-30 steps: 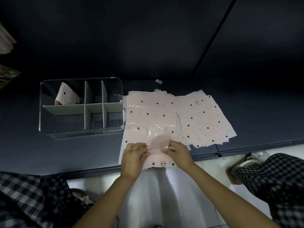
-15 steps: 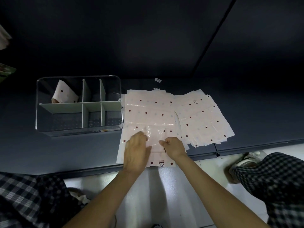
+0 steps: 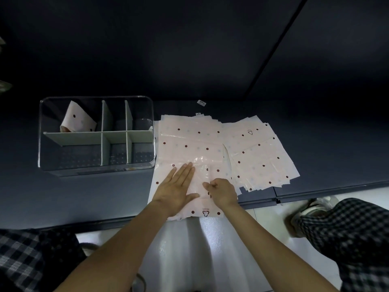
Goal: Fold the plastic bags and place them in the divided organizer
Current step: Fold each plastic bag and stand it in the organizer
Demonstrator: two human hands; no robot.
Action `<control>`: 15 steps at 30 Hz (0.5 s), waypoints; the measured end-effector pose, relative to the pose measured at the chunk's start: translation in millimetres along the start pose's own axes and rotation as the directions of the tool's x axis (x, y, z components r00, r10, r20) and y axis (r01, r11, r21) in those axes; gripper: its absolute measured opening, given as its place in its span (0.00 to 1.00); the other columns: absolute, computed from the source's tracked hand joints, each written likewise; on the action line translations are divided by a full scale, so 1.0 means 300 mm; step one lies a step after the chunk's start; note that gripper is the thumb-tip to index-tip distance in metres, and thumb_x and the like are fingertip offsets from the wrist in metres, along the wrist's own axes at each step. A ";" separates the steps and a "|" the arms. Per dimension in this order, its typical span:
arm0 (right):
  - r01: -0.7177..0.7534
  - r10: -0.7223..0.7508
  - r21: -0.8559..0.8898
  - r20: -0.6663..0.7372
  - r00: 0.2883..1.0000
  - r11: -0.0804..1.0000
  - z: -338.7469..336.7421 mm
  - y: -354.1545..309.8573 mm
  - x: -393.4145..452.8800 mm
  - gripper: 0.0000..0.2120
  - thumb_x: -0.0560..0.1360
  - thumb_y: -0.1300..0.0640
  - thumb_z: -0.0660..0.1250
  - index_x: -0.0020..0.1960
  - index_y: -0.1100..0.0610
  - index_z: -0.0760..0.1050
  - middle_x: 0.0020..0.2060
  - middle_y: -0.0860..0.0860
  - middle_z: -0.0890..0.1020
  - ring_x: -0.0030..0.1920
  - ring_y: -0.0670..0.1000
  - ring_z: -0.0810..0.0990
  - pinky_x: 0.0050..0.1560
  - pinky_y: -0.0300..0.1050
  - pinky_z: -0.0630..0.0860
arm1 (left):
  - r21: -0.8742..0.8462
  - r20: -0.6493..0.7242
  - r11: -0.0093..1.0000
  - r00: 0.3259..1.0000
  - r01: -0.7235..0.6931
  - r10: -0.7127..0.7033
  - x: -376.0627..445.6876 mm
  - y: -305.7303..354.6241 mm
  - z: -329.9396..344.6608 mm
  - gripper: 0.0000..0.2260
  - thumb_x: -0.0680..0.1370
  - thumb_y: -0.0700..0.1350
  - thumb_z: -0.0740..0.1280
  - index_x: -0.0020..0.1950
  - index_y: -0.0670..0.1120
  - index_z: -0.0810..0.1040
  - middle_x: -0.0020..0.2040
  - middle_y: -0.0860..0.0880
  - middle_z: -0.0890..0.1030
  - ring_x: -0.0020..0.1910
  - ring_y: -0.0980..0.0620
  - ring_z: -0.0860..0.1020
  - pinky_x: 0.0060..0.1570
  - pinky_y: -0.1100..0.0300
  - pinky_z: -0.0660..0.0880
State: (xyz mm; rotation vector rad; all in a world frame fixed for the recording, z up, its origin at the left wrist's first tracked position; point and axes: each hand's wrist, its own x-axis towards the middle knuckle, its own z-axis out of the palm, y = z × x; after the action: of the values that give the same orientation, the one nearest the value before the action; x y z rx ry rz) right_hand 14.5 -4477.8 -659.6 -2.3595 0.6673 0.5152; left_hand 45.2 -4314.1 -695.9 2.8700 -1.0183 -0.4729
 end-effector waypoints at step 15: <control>-0.239 0.221 0.675 0.114 0.969 0.698 -0.095 -0.063 -0.065 0.16 0.72 0.57 0.72 0.56 0.57 0.70 0.49 0.53 0.74 0.41 0.49 0.73 0.35 0.38 0.67 | -0.099 -0.008 0.993 0.998 -0.064 0.063 0.006 -0.015 -0.109 0.28 0.82 0.47 0.54 0.76 0.60 0.41 0.78 0.47 0.50 0.76 0.52 0.51 0.73 0.58 0.44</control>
State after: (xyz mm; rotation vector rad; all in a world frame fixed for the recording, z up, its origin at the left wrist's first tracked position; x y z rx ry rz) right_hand 15.3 -4477.3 -620.3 -1.5683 0.9588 0.3170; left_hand 59.2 -4313.2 -666.0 2.7413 -1.0507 -0.4971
